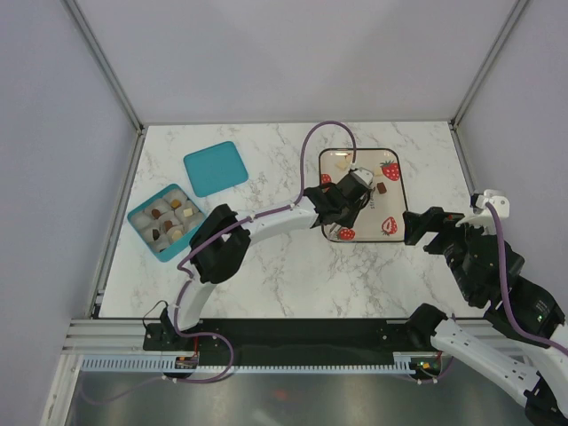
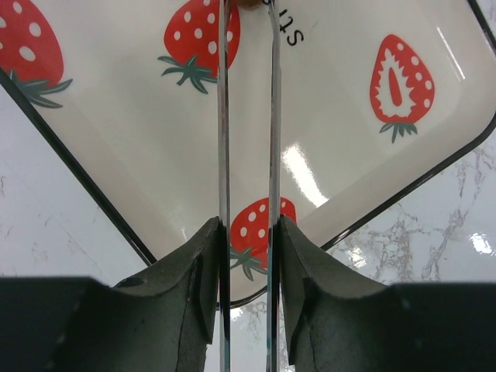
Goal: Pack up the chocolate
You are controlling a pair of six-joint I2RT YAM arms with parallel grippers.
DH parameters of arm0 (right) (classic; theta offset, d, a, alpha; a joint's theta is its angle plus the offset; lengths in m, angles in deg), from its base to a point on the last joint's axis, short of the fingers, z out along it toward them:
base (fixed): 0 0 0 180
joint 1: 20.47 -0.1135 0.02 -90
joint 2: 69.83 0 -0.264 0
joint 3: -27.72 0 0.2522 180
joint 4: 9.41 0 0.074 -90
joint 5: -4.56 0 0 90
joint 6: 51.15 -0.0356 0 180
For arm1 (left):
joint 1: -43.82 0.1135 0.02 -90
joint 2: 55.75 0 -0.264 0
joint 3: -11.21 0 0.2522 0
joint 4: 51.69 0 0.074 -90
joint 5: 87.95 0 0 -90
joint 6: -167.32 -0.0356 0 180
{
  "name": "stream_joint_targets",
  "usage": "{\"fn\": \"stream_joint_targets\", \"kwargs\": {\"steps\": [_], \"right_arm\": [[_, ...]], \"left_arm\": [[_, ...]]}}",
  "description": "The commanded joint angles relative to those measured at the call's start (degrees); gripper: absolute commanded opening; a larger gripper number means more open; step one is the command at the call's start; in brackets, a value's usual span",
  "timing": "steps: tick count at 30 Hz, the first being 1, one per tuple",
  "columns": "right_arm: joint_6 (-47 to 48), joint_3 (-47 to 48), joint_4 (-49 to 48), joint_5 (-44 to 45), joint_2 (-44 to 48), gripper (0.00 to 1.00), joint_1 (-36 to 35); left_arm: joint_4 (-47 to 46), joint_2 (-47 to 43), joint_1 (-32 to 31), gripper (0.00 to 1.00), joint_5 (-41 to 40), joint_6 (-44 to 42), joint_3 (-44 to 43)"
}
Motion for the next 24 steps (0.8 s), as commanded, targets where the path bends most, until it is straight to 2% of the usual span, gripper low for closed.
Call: {"fn": "stream_joint_targets", "kwargs": {"steps": [1, 14, 20, 24], "right_arm": [[-1.0, 0.1, 0.1, -0.3, 0.7, 0.93, -0.4], [-1.8, -0.4, 0.5, -1.2, 1.9, 0.93, -0.3], [-2.0, -1.0, 0.4, -1.8, 1.8, 0.93, -0.4], [-1.8, -1.9, 0.1, -2.3, 2.4, 0.93, -0.4]], "left_arm": [[-0.2, -4.8, -0.4, 0.38, -2.0, 2.6, 2.7], [2.3, -20.8, 0.3, 0.36, -4.4, 8.5, 15.2], [5.3, -28.3, 3.9, 0.36, -5.2, 10.6, 20.2], [6.3, -33.5, 8.7, 0.35, -5.8, 12.1, 24.8]]}}
